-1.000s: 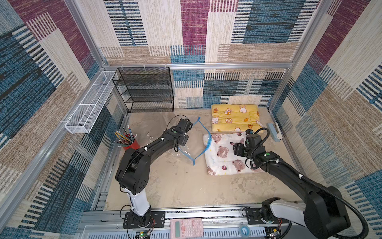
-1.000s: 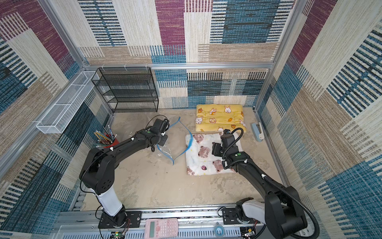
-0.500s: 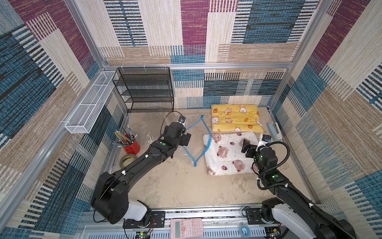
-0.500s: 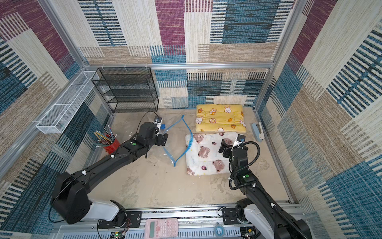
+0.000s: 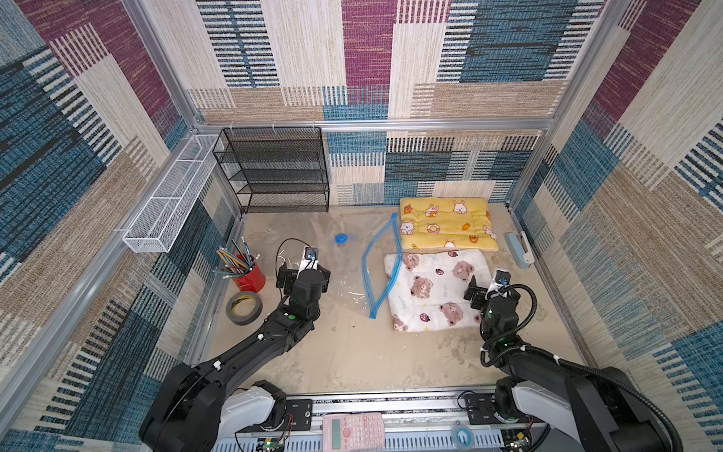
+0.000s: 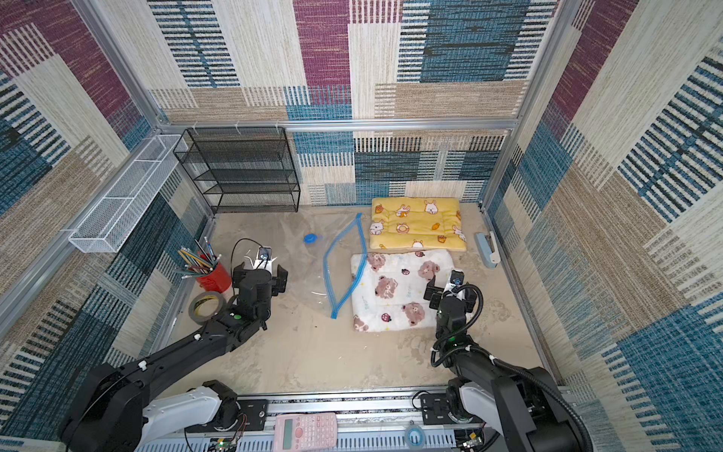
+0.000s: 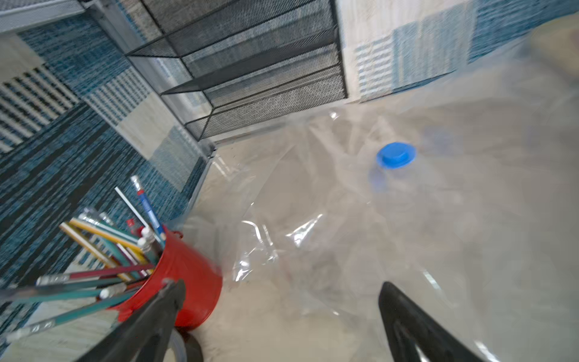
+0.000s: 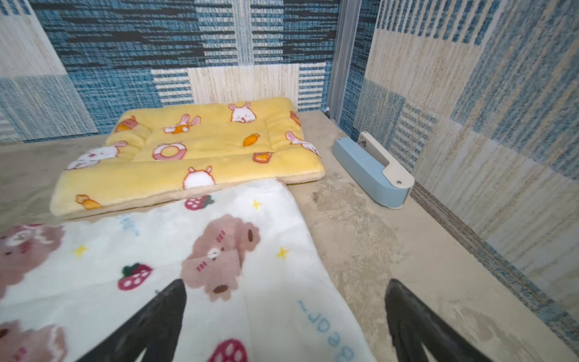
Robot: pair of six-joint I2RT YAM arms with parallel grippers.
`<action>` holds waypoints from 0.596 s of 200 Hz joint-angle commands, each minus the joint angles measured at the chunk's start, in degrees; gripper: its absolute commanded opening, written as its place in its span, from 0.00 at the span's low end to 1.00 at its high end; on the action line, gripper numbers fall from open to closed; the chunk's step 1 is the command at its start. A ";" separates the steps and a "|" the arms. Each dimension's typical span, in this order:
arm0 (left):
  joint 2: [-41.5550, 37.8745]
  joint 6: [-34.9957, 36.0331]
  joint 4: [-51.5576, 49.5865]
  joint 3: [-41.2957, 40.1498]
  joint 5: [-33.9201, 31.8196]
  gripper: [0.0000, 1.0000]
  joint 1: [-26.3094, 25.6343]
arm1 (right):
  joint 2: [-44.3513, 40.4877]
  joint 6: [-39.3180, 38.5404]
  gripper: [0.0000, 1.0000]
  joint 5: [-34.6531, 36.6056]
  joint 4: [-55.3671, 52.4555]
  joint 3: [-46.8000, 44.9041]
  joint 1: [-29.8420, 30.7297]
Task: Take the blanket out of the vacuum bag
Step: Place the vacuum bag at the center of the board, then reset both arms
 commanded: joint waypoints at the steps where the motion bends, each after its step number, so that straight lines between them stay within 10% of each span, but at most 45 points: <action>1: 3.99 3.45 16.81 -4.08 -4.00 0.99 2.82 | 3.24 -2.52 0.99 1.56 17.72 -1.36 -1.39; 91: 17.61 -4.74 21.45 -2.26 20.13 0.99 20.76 | 26.13 -6.03 0.94 -16.44 45.50 -1.09 -6.82; 119: 17.21 -4.15 38.30 -11.67 23.06 0.99 21.11 | 25.19 -5.15 0.99 -16.12 34.67 3.40 -7.12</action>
